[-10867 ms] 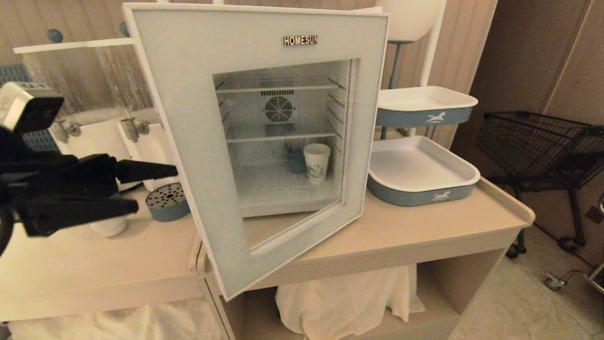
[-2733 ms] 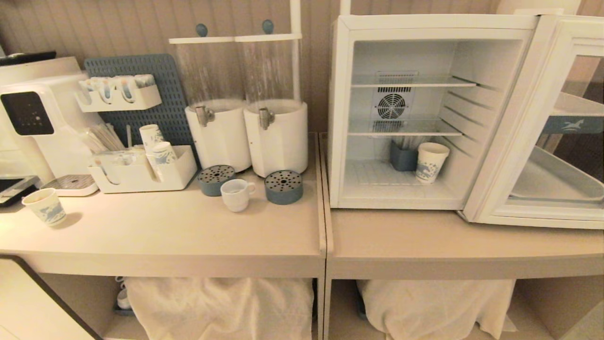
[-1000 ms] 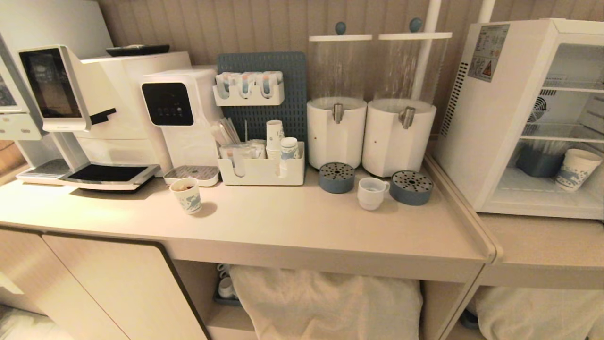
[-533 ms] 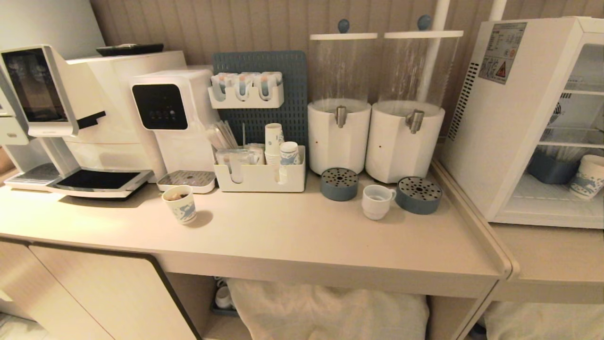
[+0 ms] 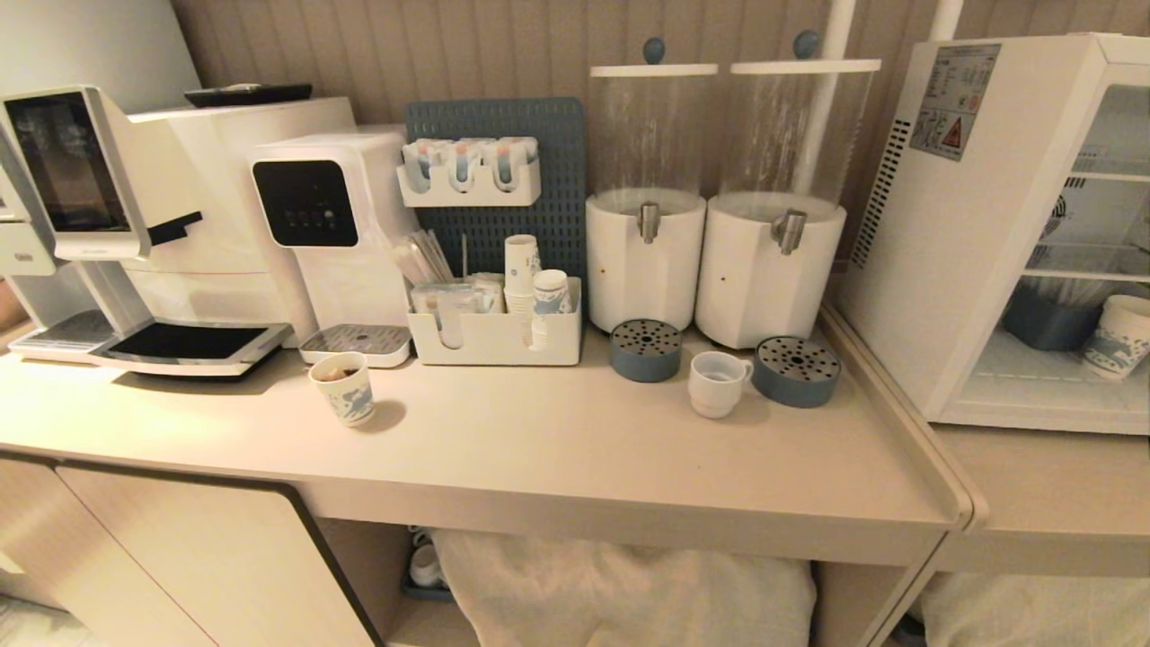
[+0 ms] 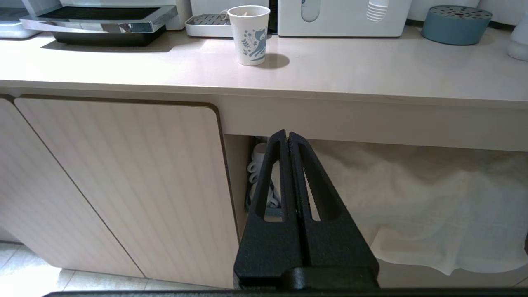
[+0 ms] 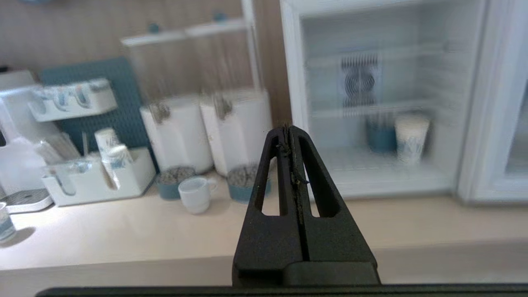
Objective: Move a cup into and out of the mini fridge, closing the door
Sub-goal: Put the ceramic cup in the freezer
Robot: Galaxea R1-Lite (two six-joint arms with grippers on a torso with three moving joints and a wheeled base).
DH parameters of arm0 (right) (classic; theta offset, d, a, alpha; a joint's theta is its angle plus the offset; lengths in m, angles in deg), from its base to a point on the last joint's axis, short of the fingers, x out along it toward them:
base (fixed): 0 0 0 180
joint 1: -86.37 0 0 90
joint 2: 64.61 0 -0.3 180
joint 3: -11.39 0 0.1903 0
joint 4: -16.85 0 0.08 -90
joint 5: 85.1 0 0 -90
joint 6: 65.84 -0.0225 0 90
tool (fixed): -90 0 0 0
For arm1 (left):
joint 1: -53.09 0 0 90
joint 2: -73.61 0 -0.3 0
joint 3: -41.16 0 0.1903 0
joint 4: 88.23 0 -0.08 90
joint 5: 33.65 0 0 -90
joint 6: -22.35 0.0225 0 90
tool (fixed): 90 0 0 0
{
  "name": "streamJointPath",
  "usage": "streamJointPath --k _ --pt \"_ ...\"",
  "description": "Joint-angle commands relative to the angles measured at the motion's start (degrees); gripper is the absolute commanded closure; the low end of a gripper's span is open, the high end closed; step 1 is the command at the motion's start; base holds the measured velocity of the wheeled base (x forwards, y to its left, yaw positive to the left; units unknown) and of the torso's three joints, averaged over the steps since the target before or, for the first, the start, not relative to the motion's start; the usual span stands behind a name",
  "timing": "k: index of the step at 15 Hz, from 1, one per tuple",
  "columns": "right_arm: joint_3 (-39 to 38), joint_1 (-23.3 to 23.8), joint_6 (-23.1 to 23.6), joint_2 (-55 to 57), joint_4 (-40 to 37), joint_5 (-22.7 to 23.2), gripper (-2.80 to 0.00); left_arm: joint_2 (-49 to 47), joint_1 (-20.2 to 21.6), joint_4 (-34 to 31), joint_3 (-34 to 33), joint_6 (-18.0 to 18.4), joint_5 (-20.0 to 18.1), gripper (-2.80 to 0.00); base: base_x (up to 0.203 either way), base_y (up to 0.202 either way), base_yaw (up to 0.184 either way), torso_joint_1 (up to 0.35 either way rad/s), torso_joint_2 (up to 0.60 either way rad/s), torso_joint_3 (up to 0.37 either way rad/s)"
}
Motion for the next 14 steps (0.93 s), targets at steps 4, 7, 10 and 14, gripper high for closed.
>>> streamJointPath --k 4,7,10,14 --pt "7.4 -29.3 -6.6 20.7 -7.6 -6.6 0.00 0.0 0.0 0.0 0.0 0.0 0.0 0.00 0.000 0.000 0.000 0.000 0.00 0.000" --pt "7.6 -32.3 -13.5 32.1 -6.6 -1.7 0.00 0.0 0.0 0.0 0.0 0.0 0.0 0.00 0.000 0.000 0.000 0.000 0.00 0.000" --pt "8.7 -23.1 -17.4 46.0 0.0 5.9 -2.80 0.0 0.0 0.0 0.0 -0.1 0.0 0.00 0.000 0.000 0.000 0.000 0.00 0.000" --pt "0.2 -7.6 -9.9 60.0 22.0 36.0 -2.80 0.0 0.0 0.0 0.0 -0.1 0.0 0.00 0.000 0.000 0.000 0.000 0.00 0.000"
